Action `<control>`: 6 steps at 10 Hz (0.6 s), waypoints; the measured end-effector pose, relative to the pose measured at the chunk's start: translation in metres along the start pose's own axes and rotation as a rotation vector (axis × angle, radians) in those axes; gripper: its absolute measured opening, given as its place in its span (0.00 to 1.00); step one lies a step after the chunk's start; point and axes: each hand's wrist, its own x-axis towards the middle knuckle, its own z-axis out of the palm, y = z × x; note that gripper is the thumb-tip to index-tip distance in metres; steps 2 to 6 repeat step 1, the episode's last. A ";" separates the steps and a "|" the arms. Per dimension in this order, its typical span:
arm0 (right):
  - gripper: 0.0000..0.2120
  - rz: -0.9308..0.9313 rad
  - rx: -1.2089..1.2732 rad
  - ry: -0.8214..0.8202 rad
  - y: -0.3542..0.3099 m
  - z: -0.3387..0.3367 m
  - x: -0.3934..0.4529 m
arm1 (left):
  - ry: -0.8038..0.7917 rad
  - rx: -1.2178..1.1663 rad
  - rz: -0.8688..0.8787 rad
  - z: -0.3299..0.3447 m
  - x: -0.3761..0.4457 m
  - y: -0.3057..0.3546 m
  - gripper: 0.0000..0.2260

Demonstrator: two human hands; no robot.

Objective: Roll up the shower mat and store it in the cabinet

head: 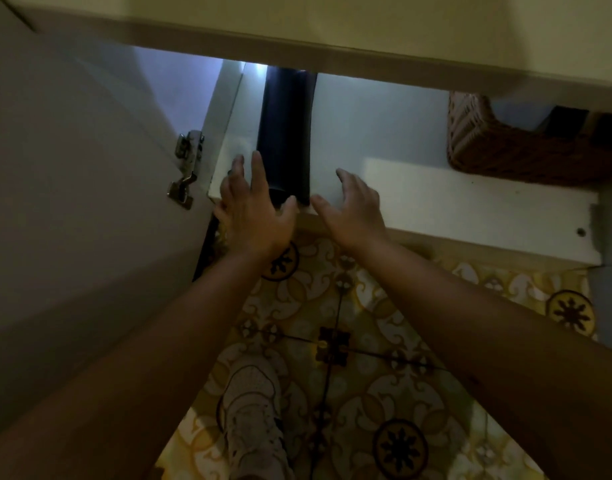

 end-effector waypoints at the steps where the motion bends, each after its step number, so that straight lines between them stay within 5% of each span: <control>1: 0.48 0.035 -0.305 0.009 0.026 -0.029 -0.021 | -0.016 0.042 0.051 -0.010 -0.006 0.007 0.39; 6: 0.48 0.035 -0.305 0.009 0.026 -0.029 -0.021 | -0.016 0.042 0.051 -0.010 -0.006 0.007 0.39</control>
